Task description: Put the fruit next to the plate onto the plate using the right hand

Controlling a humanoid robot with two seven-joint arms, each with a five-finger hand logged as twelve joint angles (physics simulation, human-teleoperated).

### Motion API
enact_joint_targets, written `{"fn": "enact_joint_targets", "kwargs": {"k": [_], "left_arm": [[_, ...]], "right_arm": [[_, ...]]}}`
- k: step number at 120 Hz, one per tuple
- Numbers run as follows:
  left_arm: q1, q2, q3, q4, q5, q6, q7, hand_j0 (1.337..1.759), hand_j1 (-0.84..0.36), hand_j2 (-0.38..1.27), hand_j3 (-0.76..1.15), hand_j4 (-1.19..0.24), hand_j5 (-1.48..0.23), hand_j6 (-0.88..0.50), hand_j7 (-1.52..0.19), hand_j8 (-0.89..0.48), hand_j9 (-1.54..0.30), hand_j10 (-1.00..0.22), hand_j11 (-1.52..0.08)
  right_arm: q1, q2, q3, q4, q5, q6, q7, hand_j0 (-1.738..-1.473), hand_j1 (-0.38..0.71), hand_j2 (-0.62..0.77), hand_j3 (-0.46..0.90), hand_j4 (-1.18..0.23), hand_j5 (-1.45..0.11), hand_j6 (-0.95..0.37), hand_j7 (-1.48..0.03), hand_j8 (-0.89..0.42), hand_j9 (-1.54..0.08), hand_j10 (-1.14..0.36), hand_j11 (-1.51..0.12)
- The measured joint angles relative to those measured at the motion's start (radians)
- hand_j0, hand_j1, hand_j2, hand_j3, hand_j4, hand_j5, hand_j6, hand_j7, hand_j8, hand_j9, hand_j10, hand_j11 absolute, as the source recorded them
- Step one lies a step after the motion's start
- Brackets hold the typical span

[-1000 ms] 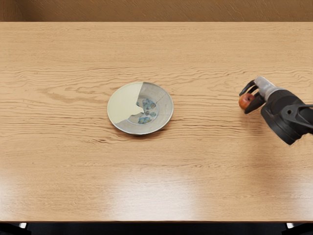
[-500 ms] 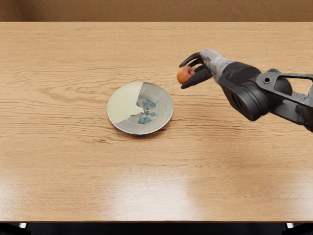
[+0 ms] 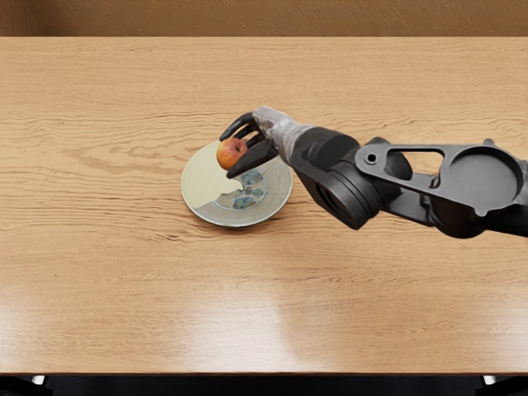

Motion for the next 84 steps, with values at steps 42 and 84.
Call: {"fn": "enact_joint_targets", "kwargs": {"k": [42,84], "left_arm": [[0.0,0.0,0.0,0.0,0.0,0.0,0.0,1.658,0.06,0.05,0.0,-0.25,-0.32,-0.25,-0.32,-0.25,-0.32,-0.25,-0.32],[0.0,0.0,0.0,0.0,0.0,0.0,0.0,1.658,0.06,0.05,0.0,-0.25,-0.32,-0.25,-0.32,-0.25,-0.32,-0.25,-0.32]], "right_arm": [[-0.02,0.013,0.006,-0.023,-0.008,-0.002,0.0,-1.658,-0.08,0.06,0.0,-0.23,-0.36,-0.17,-0.34,-0.17,-0.35,-0.26,-0.35],[-0.33,-0.202,0.497,0.007,0.107,0.517,0.0,-1.658,-0.25,0.0,0.0,-0.09,-0.12,-0.08,-0.12,-0.08,-0.12,-0.09,-0.12]]}}
